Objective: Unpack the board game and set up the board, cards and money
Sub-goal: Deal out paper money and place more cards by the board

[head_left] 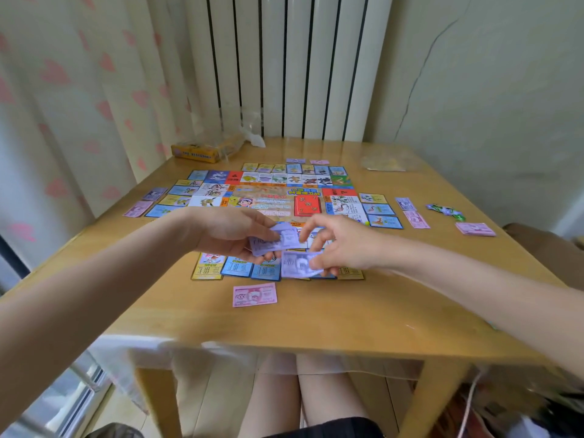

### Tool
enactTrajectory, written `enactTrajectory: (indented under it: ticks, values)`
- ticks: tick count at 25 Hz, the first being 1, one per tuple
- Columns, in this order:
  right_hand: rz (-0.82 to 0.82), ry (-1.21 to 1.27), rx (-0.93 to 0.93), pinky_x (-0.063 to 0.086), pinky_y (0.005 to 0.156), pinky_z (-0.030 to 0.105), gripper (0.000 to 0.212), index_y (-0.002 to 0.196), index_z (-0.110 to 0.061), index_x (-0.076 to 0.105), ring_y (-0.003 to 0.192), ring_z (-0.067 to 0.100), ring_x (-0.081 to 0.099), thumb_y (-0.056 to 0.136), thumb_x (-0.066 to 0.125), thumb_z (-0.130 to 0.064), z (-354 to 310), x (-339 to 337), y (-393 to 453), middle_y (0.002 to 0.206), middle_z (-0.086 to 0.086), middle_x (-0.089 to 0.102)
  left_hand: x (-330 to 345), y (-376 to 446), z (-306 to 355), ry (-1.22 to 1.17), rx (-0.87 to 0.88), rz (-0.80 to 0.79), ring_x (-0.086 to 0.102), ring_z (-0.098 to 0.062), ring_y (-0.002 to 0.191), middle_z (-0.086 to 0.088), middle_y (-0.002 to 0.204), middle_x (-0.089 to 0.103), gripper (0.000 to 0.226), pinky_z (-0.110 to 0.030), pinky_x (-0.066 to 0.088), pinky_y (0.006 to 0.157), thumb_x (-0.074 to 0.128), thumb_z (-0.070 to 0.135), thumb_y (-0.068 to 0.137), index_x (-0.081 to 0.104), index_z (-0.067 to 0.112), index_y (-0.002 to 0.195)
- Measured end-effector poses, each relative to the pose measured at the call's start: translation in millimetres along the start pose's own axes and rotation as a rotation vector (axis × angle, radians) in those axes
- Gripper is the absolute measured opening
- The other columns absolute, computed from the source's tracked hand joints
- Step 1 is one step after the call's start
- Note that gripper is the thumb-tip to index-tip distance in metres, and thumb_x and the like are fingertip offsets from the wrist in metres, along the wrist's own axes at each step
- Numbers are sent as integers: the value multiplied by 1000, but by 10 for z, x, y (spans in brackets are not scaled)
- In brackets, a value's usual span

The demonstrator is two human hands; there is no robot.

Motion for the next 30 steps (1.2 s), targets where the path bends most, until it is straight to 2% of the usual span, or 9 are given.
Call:
enactTrajectory:
  ticks: [3,6,11,13,16,18,21,25,30]
  values:
    - [-74,-54,36,44,46,15,27,84,-17,52,44,8,56,78,66,4,134,215,-33,73,4,59,-84,16,-7,-34,3,56,62,-11,57,-7,69,67,15,-18,53,52,44,4,96,58,4,90]
    - [-64,-274,11,40,48,10,17,81,-19,57,46,0,53,78,69,-8,161,286,-28,72,0,60,-71,49,-24,-32,-6,57,63,-13,60,-9,72,67,15,-19,53,52,43,4,97,58,3,95]
    - [-57,-557,-46,38,68,25,12,88,-22,66,79,7,44,77,71,-26,113,272,-34,88,-5,48,-25,83,2,-46,-12,32,64,-12,57,-9,73,66,15,-20,52,52,43,3,96,57,3,99]
    - [-38,-512,-49,38,64,21,11,89,-20,68,72,3,47,79,70,-25,77,198,-13,85,-5,52,-19,98,36,-49,-10,30,63,-13,55,-9,71,66,13,-20,52,51,44,2,96,57,2,97]
    - [107,-228,25,41,52,16,8,88,-13,64,50,1,52,88,61,-20,36,-101,41,73,-1,62,-9,148,89,-76,-7,48,64,-13,55,-9,69,66,10,-21,53,50,45,2,95,55,3,95]
    - [184,-30,59,44,48,18,9,94,-10,60,55,10,57,92,56,-17,58,-307,40,76,2,65,32,204,150,-63,3,46,64,-12,54,-8,66,66,9,-20,53,49,46,2,95,55,3,95]
    - [205,142,23,46,48,16,17,108,-7,56,57,11,60,92,55,-10,108,-493,10,78,6,63,202,361,317,-24,44,-14,64,-11,58,-9,74,64,11,-19,53,53,45,4,96,56,2,95]
    - [329,100,25,43,52,22,25,112,-8,55,43,7,54,89,51,3,286,-733,-31,70,6,57,506,661,569,-20,73,-57,65,-10,59,-11,82,61,11,-19,53,54,43,2,96,51,1,104]
    - [435,-74,88,38,47,19,24,95,-22,60,36,0,44,85,56,0,627,-1126,-149,76,6,53,1001,1056,878,73,128,-128,63,-6,55,-9,80,59,12,-16,52,53,39,-1,96,48,6,94]
Point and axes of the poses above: each hand's wrist, its own y-axis towards the middle knuckle, its own x-axis out of the palm, z = x × y, the point moved 3 cm from there along y, towards the middle knuckle
